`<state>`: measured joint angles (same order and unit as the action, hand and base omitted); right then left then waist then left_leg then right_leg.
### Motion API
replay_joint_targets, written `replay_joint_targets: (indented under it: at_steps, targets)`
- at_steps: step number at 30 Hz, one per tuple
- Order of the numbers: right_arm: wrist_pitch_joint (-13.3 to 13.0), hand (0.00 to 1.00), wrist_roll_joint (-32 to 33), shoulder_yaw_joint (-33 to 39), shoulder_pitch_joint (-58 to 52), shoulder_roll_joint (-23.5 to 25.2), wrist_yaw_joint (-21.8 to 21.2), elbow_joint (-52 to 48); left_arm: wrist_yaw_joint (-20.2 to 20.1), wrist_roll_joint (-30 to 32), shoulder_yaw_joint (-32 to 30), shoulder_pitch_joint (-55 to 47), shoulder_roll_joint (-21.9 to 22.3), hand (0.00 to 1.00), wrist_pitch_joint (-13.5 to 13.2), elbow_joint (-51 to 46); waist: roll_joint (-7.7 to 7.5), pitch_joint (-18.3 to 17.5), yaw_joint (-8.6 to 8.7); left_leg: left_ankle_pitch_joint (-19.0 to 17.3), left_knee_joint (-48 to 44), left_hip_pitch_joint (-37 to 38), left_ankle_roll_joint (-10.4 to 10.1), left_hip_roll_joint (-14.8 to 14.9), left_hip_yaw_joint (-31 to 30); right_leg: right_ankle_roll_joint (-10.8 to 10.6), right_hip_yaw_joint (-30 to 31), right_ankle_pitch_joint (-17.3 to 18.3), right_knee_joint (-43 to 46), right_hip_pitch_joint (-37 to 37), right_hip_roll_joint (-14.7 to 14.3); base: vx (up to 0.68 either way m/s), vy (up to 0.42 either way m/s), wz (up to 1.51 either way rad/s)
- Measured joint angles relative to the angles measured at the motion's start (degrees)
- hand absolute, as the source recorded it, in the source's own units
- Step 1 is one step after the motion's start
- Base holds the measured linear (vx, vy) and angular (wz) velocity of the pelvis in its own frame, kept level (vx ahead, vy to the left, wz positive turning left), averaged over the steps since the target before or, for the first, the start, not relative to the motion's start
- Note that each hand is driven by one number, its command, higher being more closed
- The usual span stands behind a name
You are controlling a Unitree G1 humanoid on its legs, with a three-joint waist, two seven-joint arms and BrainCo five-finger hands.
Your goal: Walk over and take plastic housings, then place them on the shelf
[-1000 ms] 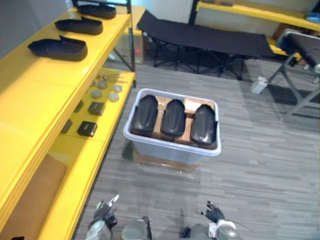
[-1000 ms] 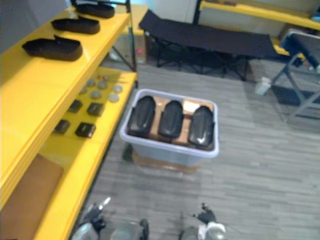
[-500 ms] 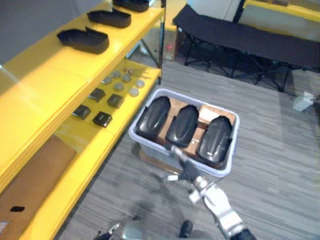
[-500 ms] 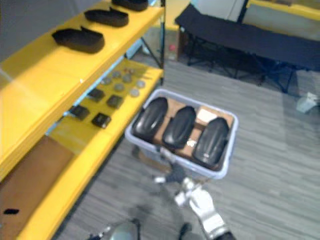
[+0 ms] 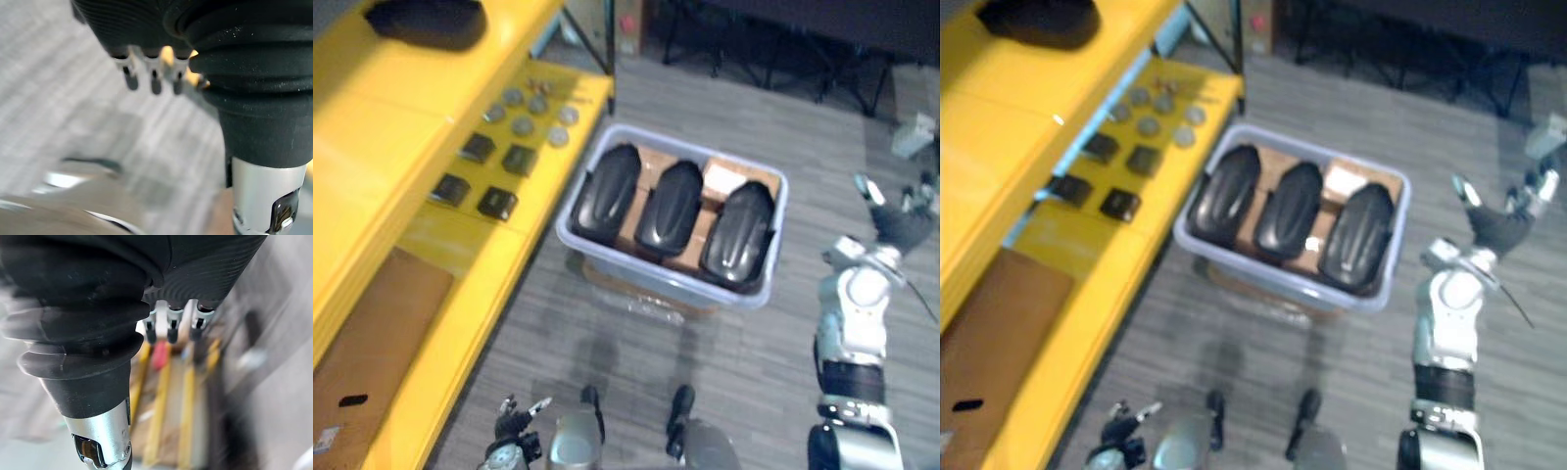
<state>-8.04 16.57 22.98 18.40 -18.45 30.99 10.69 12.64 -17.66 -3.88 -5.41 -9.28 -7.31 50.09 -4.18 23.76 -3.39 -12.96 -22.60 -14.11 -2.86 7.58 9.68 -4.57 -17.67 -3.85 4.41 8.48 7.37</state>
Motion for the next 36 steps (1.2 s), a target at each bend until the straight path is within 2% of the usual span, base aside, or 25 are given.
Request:
replay_joint_targets:
  at_steps: [3, 4, 7, 10, 14, 17, 20, 23, 25, 27, 29, 32, 36]
  targets:
    - [0.13, 0.0, 4.45, 2.08, -1.87, -0.69, -0.31, 2.93, 0.73, -3.47, -0.2, 0.88, -1.57, 0.0, 0.22, 0.33, -1.91, 1.64, 0.13, -2.05, -4.32, -3.56, 0.12, 1.74, 0.08, 0.14, 0.54, -0.33, 0.25, 2.0, -1.22, -0.05, 0.008, -0.2]
    - [0.11, 0.0, 5.54, 2.62, -1.91, -1.15, -0.44, 4.38, 0.71, -4.75, -0.53, 0.93, -1.62, 0.0, 0.22, 0.4, -2.05, 1.66, 0.1, -2.37, -4.88, -4.14, 0.19, 1.86, 0.0, 0.09, 0.54, -0.37, 0.28, 2.38, -1.29, -0.03, 0.031, -0.03]
    - [-0.56, 0.0, 10.39, 5.57, -0.78, -5.05, -1.6, 11.59, 0.65, -7.72, -1.87, 1.13, -1.4, 0.0, 0.03, 0.7, -2.09, 1.82, 0.16, -3.04, -6.46, -7.18, 0.74, 1.42, -0.12, -0.48, 0.57, -0.77, 0.34, 4.67, -0.93, -0.03, 0.042, -0.01]
    - [-0.8, 0.0, 14.42, 5.87, 2.37, -8.88, -2.44, 17.98, 0.55, -9.63, -2.35, 1.25, -1.44, 0.0, -0.05, 1.6, -1.08, 2.63, 0.2, -3.18, -7.49, -8.82, 1.07, 0.64, -0.5, -0.87, 0.59, -1.19, 0.39, 5.94, -0.27, -0.04, 0.039, 0.03]
    - [-0.66, 0.0, 16.5, 5.0, 7.42, -12.28, -2.58, 25.81, -0.15, -13.29, -2.3, 2.88, -1.19, 0.0, -0.04, 3.36, 0.73, 3.75, -0.81, -3.04, -7.8, -10.52, 1.76, -0.07, -1.12, -0.97, 0.34, -1.26, 1.08, 7.59, 0.32, -0.04, 0.019, 0.07]
    - [-0.42, 0.0, 17.19, 2.83, 12.21, -15.86, -3.52, 32.33, -0.82, -13.93, -2.07, 3.62, 0.28, 0.0, -0.08, 3.49, 2.93, 5.01, -0.99, -2.64, -7.7, -11.03, 2.38, -1.11, -1.36, -1.13, -0.01, -1.32, 1.77, 8.23, 1.48, -0.05, 0.036, 0.1]
    - [-0.09, 0.0, 17.28, 0.22, 16.34, -19.79, -3.6, 37.94, -2.13, -14.3, -0.23, 3.94, 1.25, 0.0, -0.17, 3.82, 5.81, 6.11, -1.27, -1.96, -7.67, -12.26, 3.39, -2.47, -1.78, -1.29, -0.97, -1.23, 3.38, 9.67, 2.99, -0.06, 0.056, 0.15]
    - [0.89, 0.0, 16.99, -1.11, 19.15, -22.29, -3.51, 41.43, -2.86, -15.88, 1.22, 4.57, 1.65, 0.0, -0.24, 5.07, 8.02, 6.74, -1.76, -1.64, -7.85, -13.14, 3.9, -3.47, -2.73, -1.4, -1.43, -1.16, 4.63, 10.51, 3.92, -0.06, 0.048, 0.19]
    - [2.09, 0.0, 16.36, -2.88, 21.2, -23.95, -3.55, 42.99, -3.27, -16.26, 2.64, 4.57, 1.78, 0.0, -0.16, 5.29, 8.8, 6.82, -2.33, -1.07, -7.84, -14.06, 4.2, -4.16, -2.87, -1.49, -1.52, -1.09, 5.58, 11.7, 4.75, -0.08, 0.047, 0.13]
    - [2.38, 0.0, 15.69, -5.02, 24.52, -26.97, -3.52, 44.76, -4.91, -16.32, 3.77, 4.57, 3.27, 0.0, -0.05, 5.65, 11.01, 7.04, -2.53, -0.64, -7.97, -14.92, 4.81, -5.14, -3.37, -1.6, -2.36, -1.01, 6.44, 12.32, 5.83, -0.1, 0.049, 0.21]
    - [2.81, 0.0, 14.43, -6.71, 26.51, -28.45, -3.52, 45.03, -6.6, -16.33, 5.78, 4.52, 3.67, 0.0, 0.34, 6.69, 12.26, 7.04, -2.82, -0.35, -7.89, -15.25, 5.14, -5.75, -3.4, -1.73, -2.43, -0.95, 7.13, 12.86, 6.6, -0.08, 0.051, 0.1]
    - [3.45, 0.0, 11.7, -8.68, 28.97, -29.86, -3.56, 45.73, -7.9, -16.6, 7.46, 4.34, 3.96, 0.0, 0.3, 7.47, 13.25, 6.78, -3.09, 0.24, -7.76, -16.23, 5.35, -6.59, -3.59, -2.16, -2.56, -0.81, 8.19, 14.18, 7.6, -0.07, 0.034, 0.08]
    - [3.39, 0.0, 8.85, -10.82, 30.45, -30.61, -3.49, 46.32, -9.28, -17.96, 7.47, 4.3, 4.01, 0.0, 0.28, 7.59, 13.27, 6.77, -3.66, 0.37, -8.0, -16.3, 5.44, -6.9, -3.78, -2.36, -2.51, -0.55, 9.3, 14.46, 8.05, -0.04, 0.019, 0.04]
